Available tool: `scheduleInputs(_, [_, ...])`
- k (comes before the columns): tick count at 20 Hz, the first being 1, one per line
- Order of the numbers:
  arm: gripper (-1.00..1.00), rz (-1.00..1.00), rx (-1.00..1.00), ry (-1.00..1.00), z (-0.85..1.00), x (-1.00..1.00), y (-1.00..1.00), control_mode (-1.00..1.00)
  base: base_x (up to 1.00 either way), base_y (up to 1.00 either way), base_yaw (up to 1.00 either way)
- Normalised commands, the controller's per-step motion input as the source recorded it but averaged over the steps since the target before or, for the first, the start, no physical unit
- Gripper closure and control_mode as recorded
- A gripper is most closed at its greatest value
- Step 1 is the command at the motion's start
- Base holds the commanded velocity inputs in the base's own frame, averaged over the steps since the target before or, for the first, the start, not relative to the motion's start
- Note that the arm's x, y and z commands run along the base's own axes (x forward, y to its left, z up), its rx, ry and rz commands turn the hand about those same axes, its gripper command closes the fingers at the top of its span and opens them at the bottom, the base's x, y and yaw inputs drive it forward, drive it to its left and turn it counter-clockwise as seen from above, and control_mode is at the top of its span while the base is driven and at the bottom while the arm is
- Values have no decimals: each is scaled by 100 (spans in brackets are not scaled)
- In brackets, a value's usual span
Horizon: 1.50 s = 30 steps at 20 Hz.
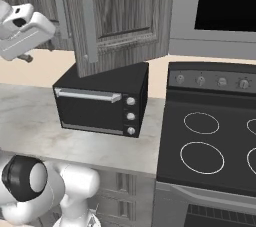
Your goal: Move the bowls from the cabinet to the plates on the dining table.
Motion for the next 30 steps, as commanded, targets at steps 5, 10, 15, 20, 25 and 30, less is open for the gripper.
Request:
scheduleInputs(5, [-100,0,-31,0,-36,39,-20,-100,0,0,0])
scheduleInputs(10, [-100,2,-23,0,-18,53,-16,-100,0,0,0])
scheduleInputs(15, [-100,5,-18,0,-15,44,0,-100,0,0,0])
scheduleInputs(20, [-100,5,-19,0,-18,39,3,-100,0,0,0])
scheduleInputs(25, [-100,0,-12,0,-1,30,-19,-100,0,0,0])
scheduleInputs(30, [-100,0,-1,0,0,0,-45,-100,0,0,0])
